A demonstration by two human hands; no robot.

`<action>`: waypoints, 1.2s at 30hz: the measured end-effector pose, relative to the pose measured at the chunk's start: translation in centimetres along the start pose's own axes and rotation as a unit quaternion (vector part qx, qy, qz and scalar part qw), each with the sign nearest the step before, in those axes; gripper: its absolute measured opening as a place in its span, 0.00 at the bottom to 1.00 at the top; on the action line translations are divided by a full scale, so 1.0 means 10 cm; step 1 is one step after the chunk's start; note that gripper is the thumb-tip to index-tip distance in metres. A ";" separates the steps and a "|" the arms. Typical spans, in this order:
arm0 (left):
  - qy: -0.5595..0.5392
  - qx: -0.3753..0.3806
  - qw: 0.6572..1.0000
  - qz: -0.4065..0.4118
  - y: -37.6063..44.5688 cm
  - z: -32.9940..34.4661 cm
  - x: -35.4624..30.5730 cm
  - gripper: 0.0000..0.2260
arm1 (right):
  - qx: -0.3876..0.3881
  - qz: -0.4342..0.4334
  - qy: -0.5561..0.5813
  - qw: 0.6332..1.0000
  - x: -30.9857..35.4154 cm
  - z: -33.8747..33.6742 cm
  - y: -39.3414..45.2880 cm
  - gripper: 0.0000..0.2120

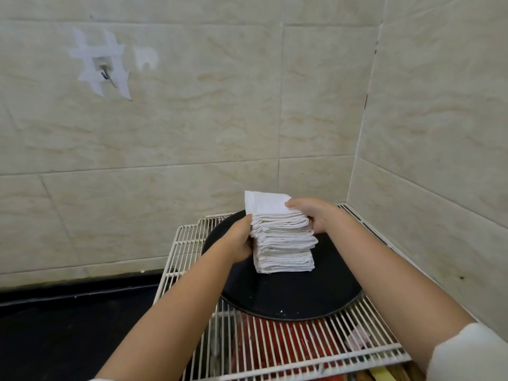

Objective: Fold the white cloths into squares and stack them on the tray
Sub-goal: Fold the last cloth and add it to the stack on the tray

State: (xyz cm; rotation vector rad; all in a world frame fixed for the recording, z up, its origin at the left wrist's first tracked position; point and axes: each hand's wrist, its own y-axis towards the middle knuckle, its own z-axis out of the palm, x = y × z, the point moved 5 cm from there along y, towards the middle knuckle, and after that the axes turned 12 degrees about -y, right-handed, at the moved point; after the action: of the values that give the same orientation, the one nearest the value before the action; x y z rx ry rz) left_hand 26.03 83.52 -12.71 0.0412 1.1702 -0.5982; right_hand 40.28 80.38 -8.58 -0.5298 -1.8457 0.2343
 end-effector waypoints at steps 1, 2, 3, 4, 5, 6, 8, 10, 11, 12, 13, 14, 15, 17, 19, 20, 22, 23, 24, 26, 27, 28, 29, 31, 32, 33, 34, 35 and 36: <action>-0.005 0.012 1.000 -0.005 0.01 0.03 0.02 0.16 | -0.008 0.001 0.011 1.000 -0.03 -0.03 0.00 0.10; -0.001 0.020 1.000 -0.006 0.00 0.05 0.02 0.17 | -0.013 0.001 0.020 1.000 -0.05 -0.05 0.00 0.09; 0.000 0.027 1.000 -0.008 0.01 0.07 0.03 0.17 | -0.018 0.001 0.027 0.999 -0.08 -0.06 -0.01 0.08; 0.005 0.031 0.999 -0.012 0.01 0.08 0.02 0.17 | -0.025 -0.003 0.034 0.999 -0.11 -0.05 -0.01 0.08; 0.008 0.037 0.999 -0.016 0.03 0.08 0.01 0.17 | -0.029 -0.007 0.049 0.998 -0.12 -0.04 0.00 0.08; 0.016 0.038 0.999 -0.020 0.03 0.07 0.00 0.17 | -0.030 -0.012 0.060 0.998 -0.13 -0.01 0.01 0.08; 0.036 0.039 0.998 -0.028 0.07 0.01 -0.04 0.15 | -0.036 -0.028 0.057 0.997 -0.12 0.06 0.05 0.08; 0.044 0.045 0.997 -0.037 0.06 -0.03 -0.08 0.11 | -0.041 -0.032 0.039 0.998 -0.09 0.11 0.06 0.12; 0.051 0.041 0.997 -0.035 0.06 -0.05 -0.11 0.11 | -0.040 -0.035 0.038 0.998 -0.07 0.11 0.05 0.11; 0.067 0.035 0.997 -0.030 0.03 -0.08 -0.14 0.13 | -0.040 -0.035 0.043 0.998 -0.06 0.09 0.02 0.11; 0.080 0.025 0.996 -0.025 0.03 -0.13 -0.16 0.19 | -0.042 -0.031 0.055 0.997 -0.06 0.05 0.01 0.12; 0.093 0.010 0.995 -0.029 0.03 -0.17 -0.16 0.26 | -0.043 -0.025 0.065 0.997 -0.07 0.01 0.00 0.13; 0.102 0.003 0.994 -0.033 0.01 -0.19 -0.17 0.30 | -0.045 -0.018 0.075 0.996 -0.10 -0.04 -0.01 0.14; 0.111 -0.007 0.993 -0.027 -0.06 -0.22 -0.18 0.32 | -0.043 -0.013 0.097 0.994 -0.16 -0.11 -0.03 0.16; 0.124 -0.023 0.992 -0.014 -0.11 -0.27 -0.19 0.30 | -0.036 -0.018 0.109 0.993 -0.20 -0.14 -0.06 0.16; 0.142 -0.035 0.989 0.005 -0.14 -0.28 -0.21 0.28 | -0.034 -0.022 0.108 0.993 -0.21 -0.12 -0.07 0.15; 0.202 -0.067 0.974 0.077 -0.22 -0.29 -0.29 0.20 | -0.032 -0.024 0.105 0.994 -0.24 -0.09 -0.08 0.12; 0.237 -0.082 0.960 0.122 -0.26 -0.26 -0.35 0.16 | -0.039 -0.026 0.103 0.994 -0.25 -0.07 -0.10 0.11; 0.262 -0.088 0.947 0.165 -0.30 -0.21 -0.40 0.15 | -0.045 -0.027 0.102 0.993 -0.26 -0.07 -0.09 0.11; 0.283 -0.075 0.930 0.221 -0.37 -0.04 -0.48 0.18 | -0.050 -0.035 0.116 0.991 -0.29 -0.08 -0.09 0.12; 0.292 -0.062 0.923 0.242 -0.38 0.08 -0.52 0.19 | -0.053 -0.036 0.130 0.989 -0.32 -0.09 -0.09 0.14; 0.309 -0.047 0.914 0.258 -0.41 0.22 -0.55 0.20 | -0.058 -0.039 0.143 0.987 -0.35 -0.11 -0.09 0.16; 0.334 -0.034 0.904 0.265 -0.42 0.36 -0.58 0.19 | -0.062 -0.043 0.151 0.986 -0.37 -0.12 -0.07 0.15; 0.390 -0.007 0.889 0.241 -0.35 0.56 -0.58 0.20 | -0.065 -0.058 0.153 0.984 -0.38 -0.11 -0.03 0.13; 0.413 -0.001 0.883 0.224 -0.30 0.59 -0.54 0.21 | -0.064 -0.064 0.146 0.985 -0.39 -0.10 0.00 0.13; 0.431 0.000 0.879 0.205 -0.26 0.60 -0.49 0.22 | -0.071 -0.064 0.135 0.986 -0.42 -0.10 0.05 0.16; 0.441 -0.002 0.878 0.188 -0.22 0.57 -0.44 0.22 | -0.071 -0.067 0.130 0.987 -0.47 -0.10 0.10 0.20; 0.436 -0.008 0.882 0.178 -0.20 0.51 -0.40 0.22 | -0.067 -0.075 0.127 0.987 -0.53 -0.10 0.21 0.26; 0.426 -0.014 0.888 0.176 -0.18 0.43 -0.35 0.20 | -0.063 -0.078 0.121 0.988 -0.58 -0.10 0.31 0.31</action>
State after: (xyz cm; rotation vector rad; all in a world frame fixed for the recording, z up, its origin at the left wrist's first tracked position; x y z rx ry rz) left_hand 27.93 82.03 -7.37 0.5267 1.9662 -0.2208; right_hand 43.45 80.31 -14.44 -0.4753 -1.6617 -0.0524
